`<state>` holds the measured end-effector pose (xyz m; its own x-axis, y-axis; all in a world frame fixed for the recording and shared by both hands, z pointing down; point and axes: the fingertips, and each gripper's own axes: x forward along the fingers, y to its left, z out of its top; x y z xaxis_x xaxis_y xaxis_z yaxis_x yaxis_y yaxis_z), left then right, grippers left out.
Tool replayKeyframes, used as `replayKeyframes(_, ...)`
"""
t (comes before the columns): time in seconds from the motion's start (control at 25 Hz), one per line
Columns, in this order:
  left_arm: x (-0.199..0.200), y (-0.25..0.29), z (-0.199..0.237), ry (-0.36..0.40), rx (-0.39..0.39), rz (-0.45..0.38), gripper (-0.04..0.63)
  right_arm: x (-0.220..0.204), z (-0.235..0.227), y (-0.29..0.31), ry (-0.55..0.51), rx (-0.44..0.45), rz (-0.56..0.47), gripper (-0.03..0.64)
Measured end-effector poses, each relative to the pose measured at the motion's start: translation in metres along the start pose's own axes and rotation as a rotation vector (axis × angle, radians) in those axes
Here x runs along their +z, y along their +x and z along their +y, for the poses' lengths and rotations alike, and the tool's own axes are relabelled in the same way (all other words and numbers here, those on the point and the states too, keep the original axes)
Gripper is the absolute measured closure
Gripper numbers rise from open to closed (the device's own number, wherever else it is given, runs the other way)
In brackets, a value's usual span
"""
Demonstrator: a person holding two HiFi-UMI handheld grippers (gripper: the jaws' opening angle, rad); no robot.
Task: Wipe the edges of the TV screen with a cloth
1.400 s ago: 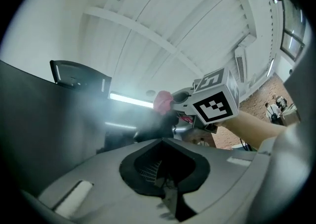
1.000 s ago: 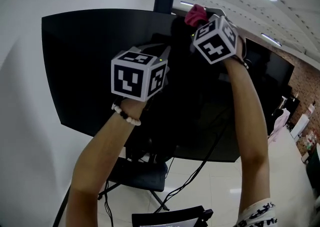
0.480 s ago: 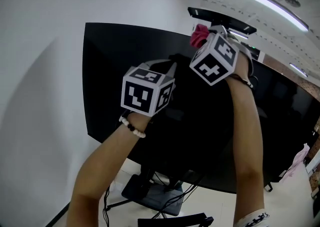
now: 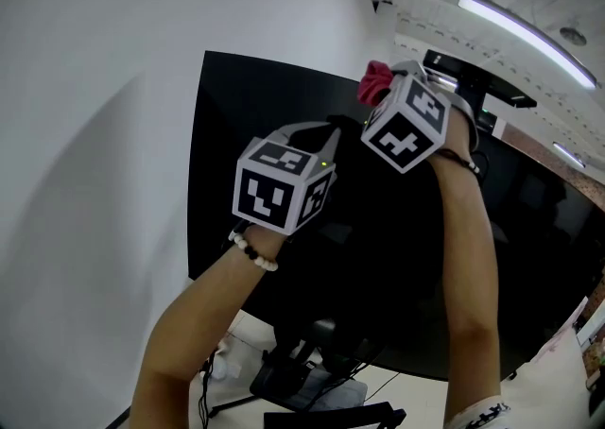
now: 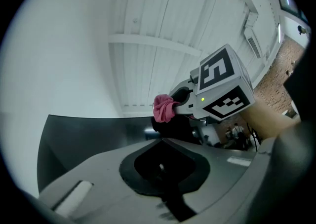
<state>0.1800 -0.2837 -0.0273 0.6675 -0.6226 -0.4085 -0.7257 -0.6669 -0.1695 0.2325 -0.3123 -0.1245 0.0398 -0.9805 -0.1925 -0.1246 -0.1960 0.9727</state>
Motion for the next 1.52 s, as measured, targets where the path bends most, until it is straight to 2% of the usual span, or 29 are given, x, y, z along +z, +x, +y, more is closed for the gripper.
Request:
replayKeyframes(0.2, -0.02, -0.022, 0.081, 0.02, -0.007, 0.04, 0.603, 0.062, 0.018, 0.06, 0.031, -0.001, 0.019, 0.537)
replayKeyframes(0.44, -0.042, -0.075, 0.176, -0.024, 0.005, 0.086, 0.603, 0.151, 0.037, 0.106, 0.092, -0.001, 0.008, 0.537)
replayKeyframes(0.72, -0.077, -0.098, 0.25, -0.076, 0.028, 0.124, 0.603, 0.232, 0.061, 0.156, 0.089, 0.029, -0.024, 0.537)
replayKeyframes(0.92, -0.09, -0.115, 0.285, -0.087, 0.066, 0.125, 0.603, 0.286, 0.079, 0.181, 0.04, 0.071, -0.051, 0.537)
replayKeyframes(1.2, -0.106, -0.151, 0.313, -0.072, 0.107, 0.149, 0.603, 0.349, 0.101, 0.195, -0.066, 0.061, -0.093, 0.537)
replayKeyframes(1.32, -0.125, -0.163, 0.32, -0.091, 0.128, 0.173, 0.603, 0.364, 0.116, 0.193, -0.123, 0.061, -0.088, 0.535)
replayKeyframes(1.52, -0.163, -0.165, 0.312, -0.154, 0.136, 0.21, 0.603, 0.364, 0.121, 0.189, -0.165, -0.003, -0.123, 0.535)
